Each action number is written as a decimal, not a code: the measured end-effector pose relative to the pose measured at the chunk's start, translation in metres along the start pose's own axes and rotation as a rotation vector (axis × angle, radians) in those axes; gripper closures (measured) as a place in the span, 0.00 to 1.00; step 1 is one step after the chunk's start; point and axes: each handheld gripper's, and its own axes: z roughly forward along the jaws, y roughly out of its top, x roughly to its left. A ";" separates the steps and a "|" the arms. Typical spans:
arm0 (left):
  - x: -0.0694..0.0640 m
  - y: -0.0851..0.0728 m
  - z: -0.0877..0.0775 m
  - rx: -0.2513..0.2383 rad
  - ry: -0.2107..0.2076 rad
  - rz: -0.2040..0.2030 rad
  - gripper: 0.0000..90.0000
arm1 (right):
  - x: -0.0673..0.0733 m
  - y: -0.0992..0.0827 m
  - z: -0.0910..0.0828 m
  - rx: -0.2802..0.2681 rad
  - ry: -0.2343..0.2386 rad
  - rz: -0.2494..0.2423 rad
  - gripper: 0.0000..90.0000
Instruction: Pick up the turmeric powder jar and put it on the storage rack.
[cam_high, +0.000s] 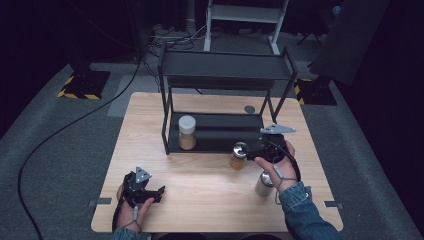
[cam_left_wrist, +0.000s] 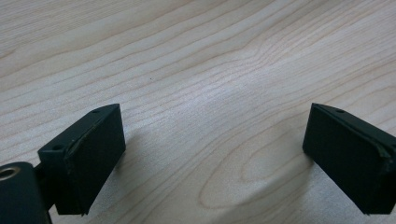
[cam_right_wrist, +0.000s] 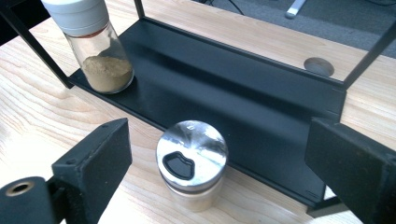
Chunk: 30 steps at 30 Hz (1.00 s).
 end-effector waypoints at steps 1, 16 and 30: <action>0.000 0.000 0.000 0.000 0.000 0.000 0.06 | 0.000 0.001 0.002 0.005 0.003 -0.003 0.08; 0.000 0.000 0.000 0.001 0.001 -0.001 0.06 | 0.003 0.016 0.033 0.118 0.033 -0.013 0.08; 0.000 0.000 0.000 0.001 0.001 0.000 0.06 | 0.004 0.039 0.061 0.253 0.041 -0.036 0.10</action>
